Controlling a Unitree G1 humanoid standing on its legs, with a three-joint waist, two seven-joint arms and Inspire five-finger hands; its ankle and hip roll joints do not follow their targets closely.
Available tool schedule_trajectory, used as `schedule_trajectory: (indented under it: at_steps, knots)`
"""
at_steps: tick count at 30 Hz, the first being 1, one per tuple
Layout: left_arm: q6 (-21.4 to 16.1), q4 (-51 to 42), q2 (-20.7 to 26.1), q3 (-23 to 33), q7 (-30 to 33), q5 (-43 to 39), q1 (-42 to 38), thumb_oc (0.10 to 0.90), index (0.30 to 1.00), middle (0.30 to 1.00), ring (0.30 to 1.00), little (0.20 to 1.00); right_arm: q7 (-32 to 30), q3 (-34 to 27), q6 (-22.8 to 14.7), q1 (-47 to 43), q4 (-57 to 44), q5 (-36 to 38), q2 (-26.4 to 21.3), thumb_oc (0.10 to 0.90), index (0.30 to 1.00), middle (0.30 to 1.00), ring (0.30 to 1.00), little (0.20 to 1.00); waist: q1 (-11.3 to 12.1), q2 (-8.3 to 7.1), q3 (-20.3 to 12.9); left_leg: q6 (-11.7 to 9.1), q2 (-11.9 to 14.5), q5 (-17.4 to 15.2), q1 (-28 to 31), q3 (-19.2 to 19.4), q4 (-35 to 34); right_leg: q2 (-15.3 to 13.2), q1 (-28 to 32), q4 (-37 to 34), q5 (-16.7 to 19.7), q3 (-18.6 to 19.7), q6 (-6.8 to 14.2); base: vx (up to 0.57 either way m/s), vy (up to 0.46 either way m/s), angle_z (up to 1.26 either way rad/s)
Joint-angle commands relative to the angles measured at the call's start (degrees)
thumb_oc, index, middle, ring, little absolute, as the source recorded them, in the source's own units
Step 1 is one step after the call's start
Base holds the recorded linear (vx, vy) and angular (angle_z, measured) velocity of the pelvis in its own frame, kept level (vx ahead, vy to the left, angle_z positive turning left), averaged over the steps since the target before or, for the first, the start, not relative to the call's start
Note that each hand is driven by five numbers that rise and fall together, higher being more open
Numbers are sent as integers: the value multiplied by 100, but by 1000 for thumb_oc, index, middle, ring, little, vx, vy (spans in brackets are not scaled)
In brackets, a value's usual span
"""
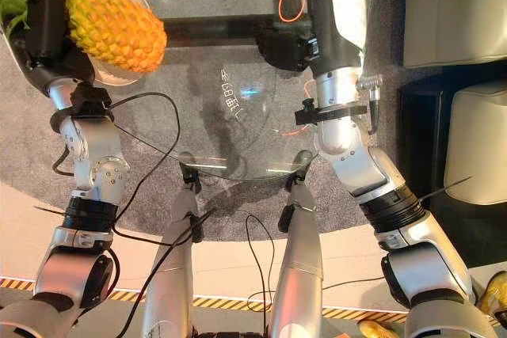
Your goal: Pick up the fruit to the plate
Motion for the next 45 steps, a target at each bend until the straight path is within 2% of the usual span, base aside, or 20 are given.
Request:
schedule_trajectory:
  at_steps: [1,10,15,22,27,36,45]
  knots:
    - [-983,-248,554,355,468,989,-747,100,300,300,300,200,-710,-654,-306,-92,-157,293,108,800,900,900,900,900,44,-167,-142,-212,2,-396,-87,-104,410,-20,567,-675,79,-267,291,0,0,0]
    - [-1225,486,994,376,1603,1521,-1077,100,300,300,300,200,-1569,-940,-227,155,815,1207,126,800,900,900,900,900,4,-146,-142,-210,-16,-437,-73,-89,373,-21,527,-679,16,-255,274,0,0,0]
    - [-1415,976,1279,339,2097,1676,-1301,100,300,300,300,200,-1765,-990,-387,268,1611,1715,133,800,900,900,900,900,-22,-129,-142,-208,-15,-451,-37,-54,353,-26,546,-690,-16,-259,257,0,13,0]
    - [-1473,1378,1576,224,2489,1884,-1594,100,300,300,300,200,-1812,-857,-512,260,2401,2129,144,800,900,900,900,900,-22,-150,-142,-208,6,-478,-23,-39,347,-13,549,-681,-45,-279,234,0,0,0]
    - [-1478,1686,1749,77,2678,2013,-1819,100,300,300,300,200,-1640,-667,-538,166,3171,2473,164,800,900,900,900,900,-27,-120,-142,-225,17,-492,-33,-28,382,7,530,-654,-79,-248,199,0,0,0]
    - [-1402,2307,1988,-341,2650,2141,-2260,100,300,300,300,200,-879,-627,-705,97,4671,2939,303,800,900,900,900,900,-13,-132,-142,-221,57,-521,-69,-62,504,32,509,-548,-108,-222,172,0,0,0]
    - [-1371,2739,1998,-612,2351,2016,-2454,100,300,300,300,200,-33,-509,-427,14,5638,2992,511,800,900,900,900,900,-15,-168,-142,-216,84,-533,-99,-85,620,82,479,-430,-133,-172,149,0,0,0]
